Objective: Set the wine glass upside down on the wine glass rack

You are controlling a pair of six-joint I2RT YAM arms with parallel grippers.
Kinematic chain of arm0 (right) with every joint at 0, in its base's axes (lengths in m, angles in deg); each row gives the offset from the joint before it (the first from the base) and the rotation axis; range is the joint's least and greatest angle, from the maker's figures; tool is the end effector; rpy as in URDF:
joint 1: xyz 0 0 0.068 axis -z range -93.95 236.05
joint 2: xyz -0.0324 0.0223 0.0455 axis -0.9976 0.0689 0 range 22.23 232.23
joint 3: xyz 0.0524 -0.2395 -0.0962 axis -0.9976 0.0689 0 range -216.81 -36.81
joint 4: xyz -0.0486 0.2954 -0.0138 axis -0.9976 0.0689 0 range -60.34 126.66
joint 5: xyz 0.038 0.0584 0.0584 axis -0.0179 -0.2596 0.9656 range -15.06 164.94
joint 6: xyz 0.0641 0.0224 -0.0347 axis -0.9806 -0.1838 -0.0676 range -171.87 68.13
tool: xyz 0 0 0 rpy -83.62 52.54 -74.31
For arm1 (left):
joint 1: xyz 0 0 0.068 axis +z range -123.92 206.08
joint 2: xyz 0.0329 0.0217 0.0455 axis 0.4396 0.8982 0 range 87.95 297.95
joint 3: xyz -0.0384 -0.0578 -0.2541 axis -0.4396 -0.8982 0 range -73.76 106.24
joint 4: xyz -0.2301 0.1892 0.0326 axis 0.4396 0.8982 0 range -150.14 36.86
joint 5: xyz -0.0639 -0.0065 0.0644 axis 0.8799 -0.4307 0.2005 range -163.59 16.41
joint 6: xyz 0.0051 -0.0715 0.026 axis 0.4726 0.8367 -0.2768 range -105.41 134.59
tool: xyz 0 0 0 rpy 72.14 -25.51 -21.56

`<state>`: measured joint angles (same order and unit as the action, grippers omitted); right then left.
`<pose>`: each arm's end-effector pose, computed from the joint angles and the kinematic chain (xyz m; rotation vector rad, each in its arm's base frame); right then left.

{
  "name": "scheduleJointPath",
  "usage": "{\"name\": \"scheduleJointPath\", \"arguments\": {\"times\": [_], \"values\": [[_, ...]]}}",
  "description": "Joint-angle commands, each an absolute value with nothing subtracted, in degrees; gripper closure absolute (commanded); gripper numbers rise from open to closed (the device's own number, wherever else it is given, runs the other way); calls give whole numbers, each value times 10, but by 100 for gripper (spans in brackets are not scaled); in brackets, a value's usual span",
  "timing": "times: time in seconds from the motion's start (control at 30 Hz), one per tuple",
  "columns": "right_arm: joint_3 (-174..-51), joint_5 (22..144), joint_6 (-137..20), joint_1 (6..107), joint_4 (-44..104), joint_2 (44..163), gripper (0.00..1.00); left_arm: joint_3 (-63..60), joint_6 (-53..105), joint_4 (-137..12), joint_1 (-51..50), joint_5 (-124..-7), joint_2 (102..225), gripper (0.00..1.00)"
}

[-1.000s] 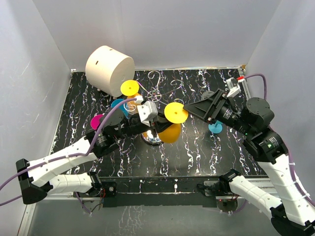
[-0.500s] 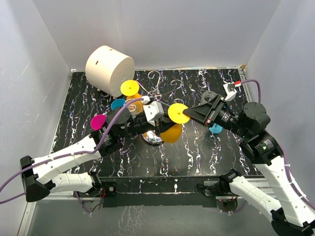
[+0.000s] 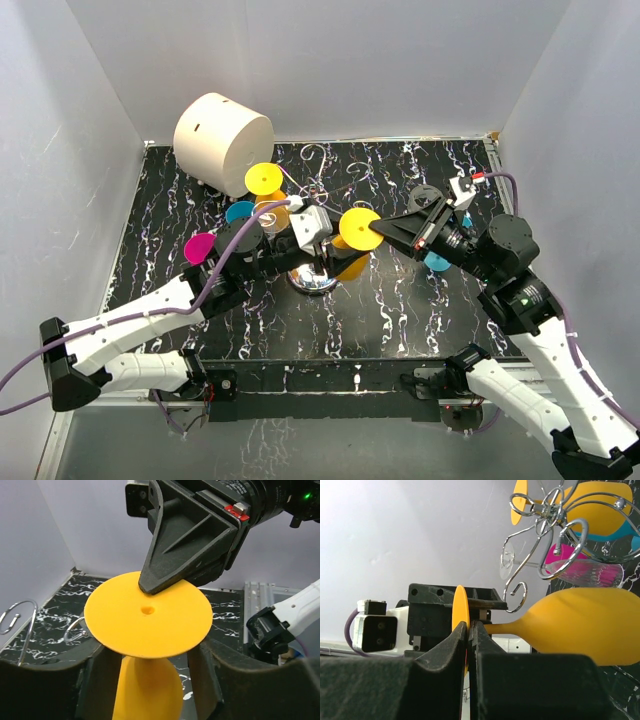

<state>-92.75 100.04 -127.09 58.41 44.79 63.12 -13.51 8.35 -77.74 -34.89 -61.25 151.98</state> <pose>0.1825 0.1266 0.4118 0.3647 1.8330 1.6778 0.1484 -0.2958 0.4159 0.9258 1.0483 -0.9455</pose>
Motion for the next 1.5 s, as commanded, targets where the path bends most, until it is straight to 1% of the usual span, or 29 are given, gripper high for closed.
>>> {"name": "scheduleJointPath", "arguments": {"times": [0.0,0.13,0.3,0.47,0.63,0.73,0.9,1.07,1.17,1.23,1.37,1.47], "values": [[-918,977,-1293,581,416,630,100,-130,87,-816,-349,-637,1484,48],[-926,964,-1306,581,414,636,100,-126,88,-799,-349,-637,1471,40],[-934,955,-1313,582,414,644,100,-138,78,-798,-349,-659,1450,35],[-945,950,-1314,581,418,653,100,-142,63,-777,-349,-684,1424,33],[-962,933,-1283,581,442,673,100,-156,56,-764,-349,-709,1378,32],[-970,936,-1270,581,429,687,100,-137,70,-717,-349,-727,1361,31],[-978,962,-1264,581,394,717,100,-98,125,-616,-349,-762,1346,31],[-983,988,-1266,579,365,743,100,-66,216,-549,-349,-884,1346,31],[-989,990,-1264,575,357,753,100,-40,268,-512,-349,-930,1358,30],[-994,990,-1261,572,355,760,100,-29,308,-496,-349,-941,1368,30],[-1007,993,-1252,564,361,773,100,-48,374,-511,-349,-931,1375,29],[-1013,990,-1246,557,368,779,100,-52,389,-522,-349,-925,1378,30]]}}
